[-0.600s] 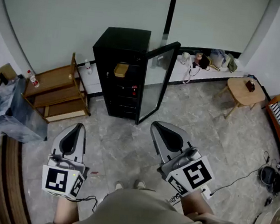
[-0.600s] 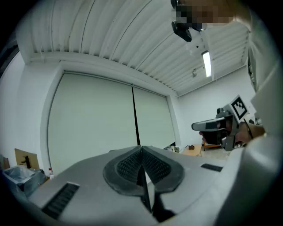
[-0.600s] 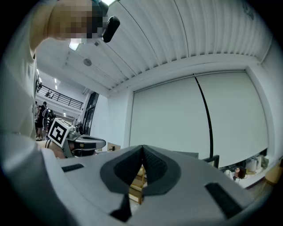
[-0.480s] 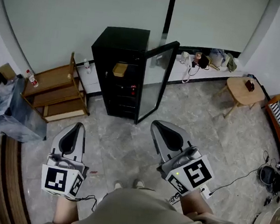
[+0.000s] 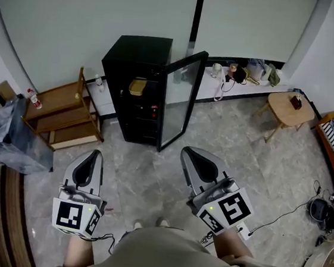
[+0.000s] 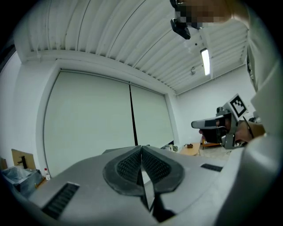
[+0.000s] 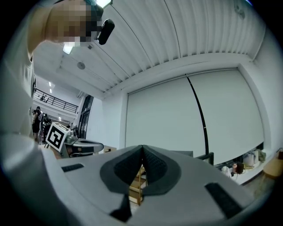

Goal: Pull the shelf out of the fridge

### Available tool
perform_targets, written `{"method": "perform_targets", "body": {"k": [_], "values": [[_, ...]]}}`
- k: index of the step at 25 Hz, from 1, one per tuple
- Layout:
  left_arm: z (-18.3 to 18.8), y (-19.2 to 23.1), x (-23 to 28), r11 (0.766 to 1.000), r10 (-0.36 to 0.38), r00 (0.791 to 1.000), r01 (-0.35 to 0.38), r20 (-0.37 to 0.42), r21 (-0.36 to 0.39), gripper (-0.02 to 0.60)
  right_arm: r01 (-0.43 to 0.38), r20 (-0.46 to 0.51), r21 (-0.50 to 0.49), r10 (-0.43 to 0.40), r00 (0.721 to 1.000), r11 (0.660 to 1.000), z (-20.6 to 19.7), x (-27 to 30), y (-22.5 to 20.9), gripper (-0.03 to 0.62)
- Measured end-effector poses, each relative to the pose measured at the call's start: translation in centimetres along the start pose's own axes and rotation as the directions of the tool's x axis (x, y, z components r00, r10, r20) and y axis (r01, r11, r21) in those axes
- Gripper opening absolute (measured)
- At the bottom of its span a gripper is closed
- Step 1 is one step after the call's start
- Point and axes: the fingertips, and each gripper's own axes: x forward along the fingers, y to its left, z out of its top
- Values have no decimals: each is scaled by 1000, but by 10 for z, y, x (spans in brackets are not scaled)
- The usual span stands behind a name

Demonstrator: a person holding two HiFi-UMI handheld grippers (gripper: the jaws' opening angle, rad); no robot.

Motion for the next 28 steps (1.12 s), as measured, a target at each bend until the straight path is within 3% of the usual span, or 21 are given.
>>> {"method": "perform_targets", "body": {"k": [17, 28], "values": [[-4, -49, 41, 999, 18, 999, -16, -37, 32, 6, -40, -17, 60, 41, 999, 997, -27, -11, -56, -5], [-7, -46, 56, 999, 27, 999, -27, -17, 32, 6, -16, -4, 31, 16, 1000, 999, -26, 3, -89, -5]]}}
